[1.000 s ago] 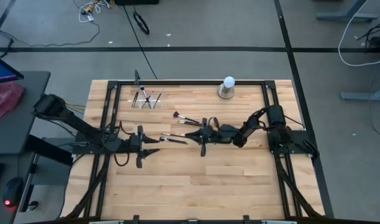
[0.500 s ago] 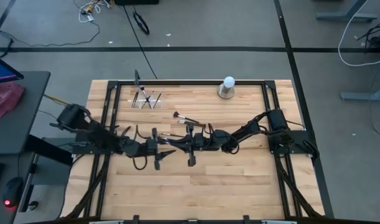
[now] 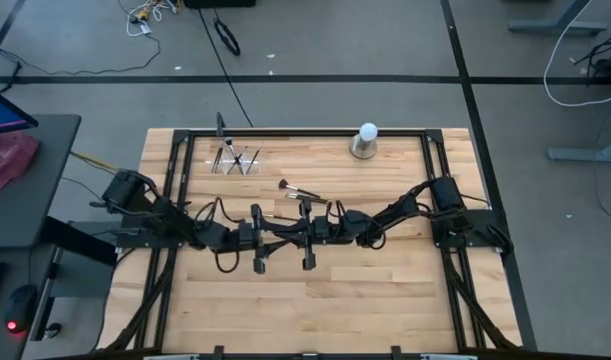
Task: Put items in baskets/containers
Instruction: Put the eyeshadow brush into the transparent organizer
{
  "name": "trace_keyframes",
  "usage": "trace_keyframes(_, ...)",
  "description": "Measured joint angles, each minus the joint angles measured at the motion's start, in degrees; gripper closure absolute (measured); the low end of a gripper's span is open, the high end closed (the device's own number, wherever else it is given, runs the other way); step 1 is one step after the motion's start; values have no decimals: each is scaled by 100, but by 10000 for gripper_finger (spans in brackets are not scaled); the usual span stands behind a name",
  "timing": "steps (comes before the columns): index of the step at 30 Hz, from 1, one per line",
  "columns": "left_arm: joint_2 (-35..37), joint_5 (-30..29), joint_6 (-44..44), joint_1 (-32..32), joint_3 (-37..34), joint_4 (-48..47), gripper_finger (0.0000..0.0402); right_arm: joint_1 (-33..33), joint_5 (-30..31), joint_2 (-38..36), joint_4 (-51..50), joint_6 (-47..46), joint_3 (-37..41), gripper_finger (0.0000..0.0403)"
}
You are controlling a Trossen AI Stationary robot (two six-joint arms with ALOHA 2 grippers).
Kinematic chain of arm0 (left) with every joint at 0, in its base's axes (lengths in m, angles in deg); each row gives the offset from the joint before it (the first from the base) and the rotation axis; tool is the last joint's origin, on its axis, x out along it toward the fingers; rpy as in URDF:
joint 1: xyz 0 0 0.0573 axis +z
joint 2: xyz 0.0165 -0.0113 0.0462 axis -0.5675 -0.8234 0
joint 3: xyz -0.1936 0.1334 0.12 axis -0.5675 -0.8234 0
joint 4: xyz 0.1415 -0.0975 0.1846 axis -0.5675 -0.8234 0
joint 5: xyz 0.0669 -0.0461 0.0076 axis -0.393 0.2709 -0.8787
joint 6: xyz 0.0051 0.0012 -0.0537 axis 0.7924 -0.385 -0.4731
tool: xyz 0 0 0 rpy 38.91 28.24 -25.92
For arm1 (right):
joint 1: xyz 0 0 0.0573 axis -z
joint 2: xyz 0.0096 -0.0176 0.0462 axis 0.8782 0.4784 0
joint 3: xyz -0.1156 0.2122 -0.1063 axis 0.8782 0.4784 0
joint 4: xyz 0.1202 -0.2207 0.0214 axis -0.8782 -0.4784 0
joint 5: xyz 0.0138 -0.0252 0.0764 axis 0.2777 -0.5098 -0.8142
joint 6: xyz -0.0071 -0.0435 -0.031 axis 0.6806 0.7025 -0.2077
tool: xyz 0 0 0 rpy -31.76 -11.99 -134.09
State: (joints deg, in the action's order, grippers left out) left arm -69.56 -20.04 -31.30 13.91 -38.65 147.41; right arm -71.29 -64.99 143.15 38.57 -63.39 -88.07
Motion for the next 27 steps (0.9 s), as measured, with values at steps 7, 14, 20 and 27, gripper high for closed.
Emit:
trace_keyframes(7, 0, 59, 21, 0, 9, 112, 241, 0, -1, -7, 48, 0, -9, 394)
trace_keyframes(14, 0, 97, 19, 0, 9, 145, 342, -9, 5, -13, 35, 20, -9, 394)
trace_keyframes(20, 0, 307, 19, -7, 7, 135, 386, -35, -8, -18, -111, 13, -9, 394)
trace_keyframes(27, 0, 328, 19, -38, -9, 61, 391, -111, 17, -20, -199, 2, -9, 376)
